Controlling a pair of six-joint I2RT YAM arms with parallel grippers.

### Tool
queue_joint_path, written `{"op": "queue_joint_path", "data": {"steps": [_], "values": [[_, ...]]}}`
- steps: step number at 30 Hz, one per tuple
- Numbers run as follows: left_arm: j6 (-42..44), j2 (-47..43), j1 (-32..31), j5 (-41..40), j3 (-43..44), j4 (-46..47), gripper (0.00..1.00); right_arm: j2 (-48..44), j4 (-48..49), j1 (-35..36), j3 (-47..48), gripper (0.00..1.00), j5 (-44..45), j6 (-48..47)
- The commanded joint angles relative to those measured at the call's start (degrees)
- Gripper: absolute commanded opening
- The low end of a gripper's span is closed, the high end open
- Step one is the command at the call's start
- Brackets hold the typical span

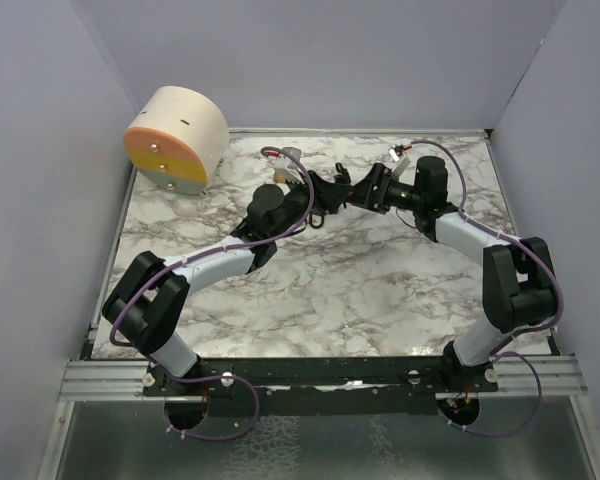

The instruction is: Unlock with the key

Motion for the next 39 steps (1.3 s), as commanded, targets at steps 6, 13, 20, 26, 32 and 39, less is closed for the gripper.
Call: {"op": "queue_joint_path", "data": {"steps": [6, 13, 20, 26, 32, 39], "values": [[0.77, -1.55, 0.48, -2.33, -2.38, 3.62, 0.00, -2.81, -0.62, -0.57, 1.20, 0.96, 5.18, -0.29], [0.63, -2.07, 2.70, -4.69, -3.51, -0.03, 0.00, -4.19, -7.13, -1.87, 2.29, 0.97, 10.78, -4.27], [4.60, -4.21, 4.93, -13.02, -1.23, -13.35, 0.00, -7.04, -11.48, -3.22, 1.59, 0.97, 14.62, -7.64], [16.98, -2.37, 5.27, -30.72, 9.47, -40.34, 0.00, -9.12, -13.63, -3.29, 1.05, 0.97, 15.79, -9.26], [23.15, 4.46, 8.30, -35.83, 15.04, -52.22, 0.00, -9.38, -14.20, -3.32, 1.09, 0.97, 14.82, -9.45], [23.61, 12.02, 9.90, -35.15, 17.20, -56.11, 0.00, -10.72, -14.33, -3.29, 0.51, 0.97, 14.47, -9.70]]}}
